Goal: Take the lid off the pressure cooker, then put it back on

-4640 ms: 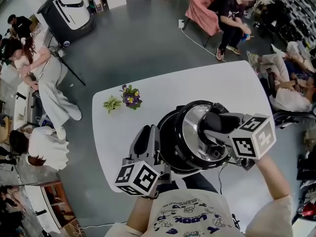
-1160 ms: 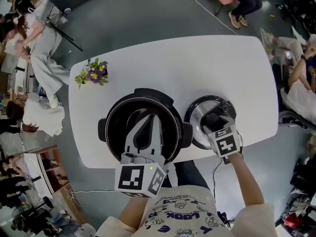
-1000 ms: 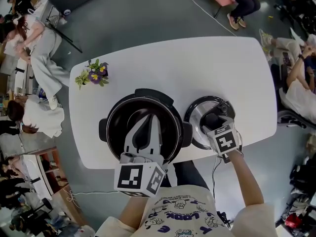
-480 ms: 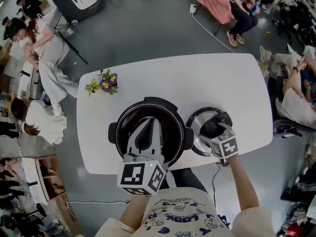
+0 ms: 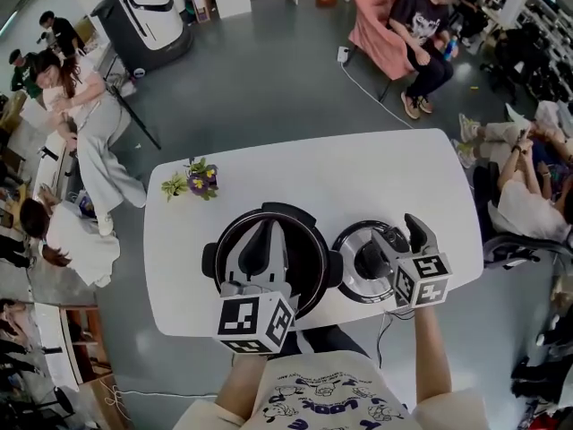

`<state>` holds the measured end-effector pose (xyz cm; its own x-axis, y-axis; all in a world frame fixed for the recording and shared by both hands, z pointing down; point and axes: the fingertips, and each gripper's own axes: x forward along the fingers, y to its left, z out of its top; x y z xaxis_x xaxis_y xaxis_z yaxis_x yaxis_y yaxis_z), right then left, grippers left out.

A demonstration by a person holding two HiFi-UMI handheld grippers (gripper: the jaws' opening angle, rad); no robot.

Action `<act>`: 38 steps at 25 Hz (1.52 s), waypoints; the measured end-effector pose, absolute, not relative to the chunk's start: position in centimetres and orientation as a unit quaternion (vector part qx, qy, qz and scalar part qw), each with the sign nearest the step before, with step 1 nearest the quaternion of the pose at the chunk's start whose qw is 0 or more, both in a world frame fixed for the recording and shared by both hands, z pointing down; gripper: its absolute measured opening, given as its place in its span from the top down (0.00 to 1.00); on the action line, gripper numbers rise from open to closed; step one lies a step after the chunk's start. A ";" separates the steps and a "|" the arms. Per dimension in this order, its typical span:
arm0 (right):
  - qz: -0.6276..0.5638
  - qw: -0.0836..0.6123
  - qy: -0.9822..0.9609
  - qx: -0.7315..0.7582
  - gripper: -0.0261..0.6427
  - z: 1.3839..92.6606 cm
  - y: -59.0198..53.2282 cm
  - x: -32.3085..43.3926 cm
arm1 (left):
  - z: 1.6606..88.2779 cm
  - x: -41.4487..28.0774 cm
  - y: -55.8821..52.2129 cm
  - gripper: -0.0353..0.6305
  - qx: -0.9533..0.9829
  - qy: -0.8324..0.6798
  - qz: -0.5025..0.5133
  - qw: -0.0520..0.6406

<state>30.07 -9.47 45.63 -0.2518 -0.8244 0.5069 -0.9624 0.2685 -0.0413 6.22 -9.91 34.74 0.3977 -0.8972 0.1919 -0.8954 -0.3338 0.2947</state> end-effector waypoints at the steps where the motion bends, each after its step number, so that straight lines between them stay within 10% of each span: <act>1: 0.159 0.182 -0.771 0.589 0.43 43.8 -9.6 29.9 | 34.2 6.2 -10.0 0.90 0.818 -0.549 -0.006 0.172; 18: 0.014 -0.022 -0.744 0.668 0.76 26.2 -7.7 28.8 | 26.3 7.0 -11.2 0.90 0.829 -0.551 -0.060 0.078; 26: -0.006 -0.027 -0.724 0.689 0.94 25.5 -6.6 29.1 | 25.5 7.1 -10.6 0.93 0.831 -0.550 -0.059 0.055; 38: -0.005 -0.011 -0.726 0.688 0.94 25.6 -6.6 28.4 | 25.5 7.7 -10.6 0.93 0.839 -0.538 -0.054 0.053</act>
<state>28.35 -6.64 25.58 -0.0532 -0.9983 -0.0220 -0.9985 0.0534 -0.0077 7.67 -10.56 25.50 0.4145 -0.9094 -0.0339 -0.8981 -0.4148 0.1463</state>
